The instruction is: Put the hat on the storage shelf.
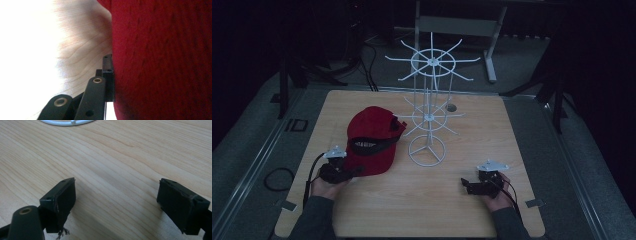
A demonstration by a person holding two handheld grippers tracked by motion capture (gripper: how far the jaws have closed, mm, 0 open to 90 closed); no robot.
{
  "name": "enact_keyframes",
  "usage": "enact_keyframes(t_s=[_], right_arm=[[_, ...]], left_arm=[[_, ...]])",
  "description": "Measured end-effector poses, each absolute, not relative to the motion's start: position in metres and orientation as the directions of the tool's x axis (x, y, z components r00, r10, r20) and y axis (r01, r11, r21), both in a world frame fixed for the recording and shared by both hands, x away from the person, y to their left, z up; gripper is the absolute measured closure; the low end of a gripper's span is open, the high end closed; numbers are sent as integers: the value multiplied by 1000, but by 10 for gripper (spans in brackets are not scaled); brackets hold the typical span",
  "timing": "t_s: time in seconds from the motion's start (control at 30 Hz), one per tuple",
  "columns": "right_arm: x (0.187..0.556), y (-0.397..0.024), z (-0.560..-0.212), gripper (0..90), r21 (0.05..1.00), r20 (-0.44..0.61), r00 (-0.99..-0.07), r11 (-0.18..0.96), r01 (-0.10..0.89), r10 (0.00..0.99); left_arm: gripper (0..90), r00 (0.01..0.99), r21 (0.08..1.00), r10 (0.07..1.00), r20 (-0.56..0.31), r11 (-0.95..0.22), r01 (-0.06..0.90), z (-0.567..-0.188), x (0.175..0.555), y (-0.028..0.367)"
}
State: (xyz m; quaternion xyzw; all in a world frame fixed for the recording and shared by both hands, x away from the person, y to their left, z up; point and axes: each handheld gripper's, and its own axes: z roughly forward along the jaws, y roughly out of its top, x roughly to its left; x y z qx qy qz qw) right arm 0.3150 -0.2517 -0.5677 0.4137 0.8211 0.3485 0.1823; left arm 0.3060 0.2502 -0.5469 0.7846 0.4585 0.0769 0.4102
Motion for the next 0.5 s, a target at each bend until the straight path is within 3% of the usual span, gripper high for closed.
enact_keyframes(t_s=[0.5], right_arm=[[315,-252,-568,153,723,-11,-591,415,552,806]], left_arm=[[849,533,750,812,-237,-196,631,-546,301,255]])
